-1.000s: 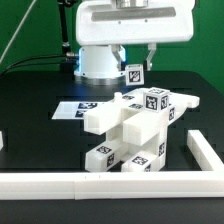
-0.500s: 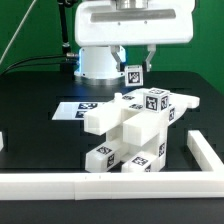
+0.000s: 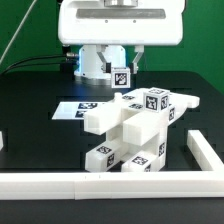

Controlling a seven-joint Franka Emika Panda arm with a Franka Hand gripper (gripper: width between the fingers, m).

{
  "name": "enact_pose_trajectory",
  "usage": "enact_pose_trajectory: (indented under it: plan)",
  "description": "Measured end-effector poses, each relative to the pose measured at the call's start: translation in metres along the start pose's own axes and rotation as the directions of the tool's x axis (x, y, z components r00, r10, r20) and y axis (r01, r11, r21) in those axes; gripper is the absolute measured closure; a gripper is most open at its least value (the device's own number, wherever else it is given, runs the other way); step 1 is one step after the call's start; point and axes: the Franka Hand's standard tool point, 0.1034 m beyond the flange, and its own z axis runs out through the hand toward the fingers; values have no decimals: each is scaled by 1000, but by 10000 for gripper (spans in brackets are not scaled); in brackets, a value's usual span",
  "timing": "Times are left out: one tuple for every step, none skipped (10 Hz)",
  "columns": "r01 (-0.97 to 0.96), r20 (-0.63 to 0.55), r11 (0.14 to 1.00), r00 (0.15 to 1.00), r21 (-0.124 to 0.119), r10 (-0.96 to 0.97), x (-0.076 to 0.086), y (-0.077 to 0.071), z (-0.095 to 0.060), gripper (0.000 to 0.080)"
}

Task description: Assemble chair

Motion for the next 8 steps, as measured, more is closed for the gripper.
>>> enact_pose_trajectory:
  plan:
    - [-4, 6, 1000, 1000, -4, 4, -2, 2, 3, 517]
    - [-4, 10, 1000, 1000, -5, 4, -2, 1, 4, 517]
    - [-3, 14, 1000, 1000, -7, 3, 2, 1, 4, 517]
    - [-4, 12, 1000, 1000, -3, 4, 10, -1, 1, 517]
    - [-1, 10, 1000, 1000, -5, 1, 11, -2, 2, 517]
    - [-1, 6, 1000, 1000, -5, 1, 13, -2, 1, 517]
    - [2, 2, 1000, 1000, -7, -1, 14, -1, 1, 517]
    - [1, 4, 1000, 1000, -10, -1, 14, 0, 3, 517]
